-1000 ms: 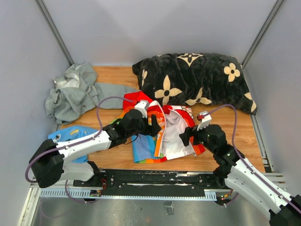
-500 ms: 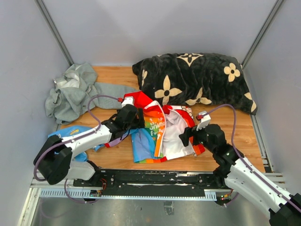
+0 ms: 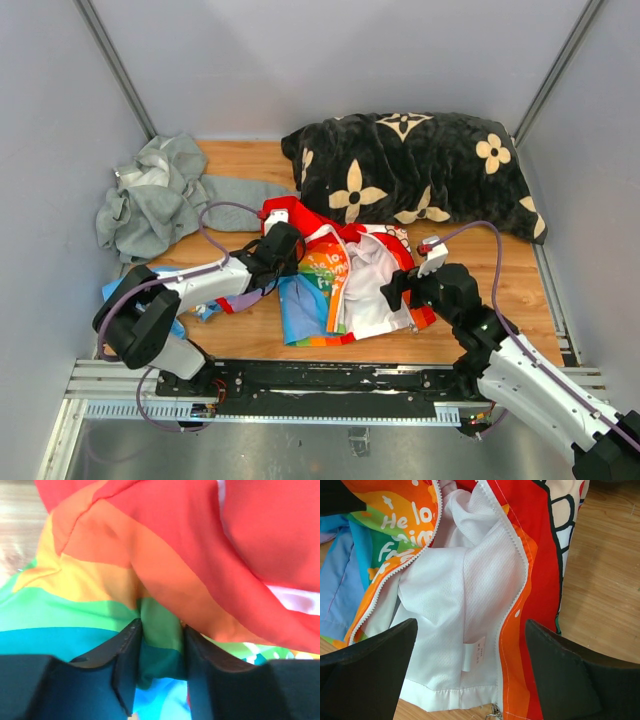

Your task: Zip up the jacket

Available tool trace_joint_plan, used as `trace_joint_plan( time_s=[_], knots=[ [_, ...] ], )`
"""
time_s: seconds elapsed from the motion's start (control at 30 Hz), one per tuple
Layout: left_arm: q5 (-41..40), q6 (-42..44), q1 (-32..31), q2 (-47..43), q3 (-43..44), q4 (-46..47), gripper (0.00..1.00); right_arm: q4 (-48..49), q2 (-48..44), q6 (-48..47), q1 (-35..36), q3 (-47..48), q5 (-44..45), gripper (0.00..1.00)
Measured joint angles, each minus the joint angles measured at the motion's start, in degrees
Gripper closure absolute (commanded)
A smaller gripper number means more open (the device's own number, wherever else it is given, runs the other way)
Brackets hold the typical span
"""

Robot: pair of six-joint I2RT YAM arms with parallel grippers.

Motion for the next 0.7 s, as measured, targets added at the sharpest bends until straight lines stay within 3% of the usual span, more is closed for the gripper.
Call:
trace_joint_plan(
  time_s=[0.1,0.33,0.7],
  knots=[
    [-2.1,0.37,0.24,-2.64,-0.04,-2.05,0.77,0.0,-0.02,0.0,0.0,0.0,0.0,0.1],
    [-8.13,0.31,2.12,-12.9,-2.49,-6.12,0.75,0.0,0.42,-0.02,0.0,0.0,-0.02,0.1],
    [-8.68,-0.22,4.46,-16.22,-8.59,-8.87,0.28,-1.9,5.99,-1.03,0.0,5.11,0.0,0.1]
  ],
)
